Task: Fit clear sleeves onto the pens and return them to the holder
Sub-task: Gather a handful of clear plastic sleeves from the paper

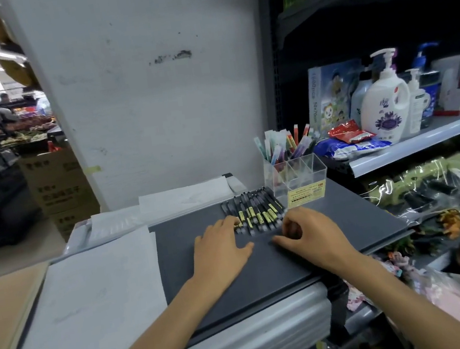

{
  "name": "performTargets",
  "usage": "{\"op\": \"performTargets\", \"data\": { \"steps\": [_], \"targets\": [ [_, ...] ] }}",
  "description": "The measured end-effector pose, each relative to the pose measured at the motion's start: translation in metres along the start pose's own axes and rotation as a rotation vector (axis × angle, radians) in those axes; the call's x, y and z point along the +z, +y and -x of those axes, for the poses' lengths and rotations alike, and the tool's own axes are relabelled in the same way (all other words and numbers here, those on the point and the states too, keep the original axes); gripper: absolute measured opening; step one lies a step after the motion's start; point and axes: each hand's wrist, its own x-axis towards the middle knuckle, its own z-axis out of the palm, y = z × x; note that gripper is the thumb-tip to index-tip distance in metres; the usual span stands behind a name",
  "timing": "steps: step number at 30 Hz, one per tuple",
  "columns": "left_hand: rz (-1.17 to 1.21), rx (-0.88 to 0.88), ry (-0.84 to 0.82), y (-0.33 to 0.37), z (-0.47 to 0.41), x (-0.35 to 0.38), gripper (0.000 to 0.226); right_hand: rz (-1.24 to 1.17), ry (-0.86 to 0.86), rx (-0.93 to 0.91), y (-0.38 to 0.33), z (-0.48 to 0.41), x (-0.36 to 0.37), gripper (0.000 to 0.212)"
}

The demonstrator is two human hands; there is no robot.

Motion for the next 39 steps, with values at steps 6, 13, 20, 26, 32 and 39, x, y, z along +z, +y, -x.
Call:
{"op": "performTargets", "data": {
  "steps": [6, 13, 20, 26, 32, 39],
  "targets": [
    [0.029, -0.016, -0.056, -0.009, -0.004, -0.011, 0.055, 0.034, -0.004, -0.052, -0.034, -0.018, -0.004, 0.026],
    [0.346, -0.164, 0.033, -0.047, -0.036, -0.038, 0.030, -0.043, -0.061, -0.124, -0.083, -0.090, 0.000, 0.013],
    [1.065, -0.450, 0.337, -0.099, -0.096, -0.056, 0.020, 0.002, -0.331, -0.056, -0.102, -0.199, 0.050, 0.028],
    [1.844, -0.568, 0.359, -0.133, -0.109, -0.040, 0.024, 0.126, -0.597, 0.017, -0.087, -0.274, 0.105, 0.041],
    [2.342, -0.506, 0.206, -0.153, -0.103, -0.028, 0.045, 0.138, -0.711, -0.009, -0.079, -0.304, 0.134, 0.069],
    [2.564, -0.430, 0.194, -0.170, -0.103, -0.019, 0.056, 0.220, -0.759, -0.117, -0.072, -0.314, 0.157, 0.072]
  ]
}}
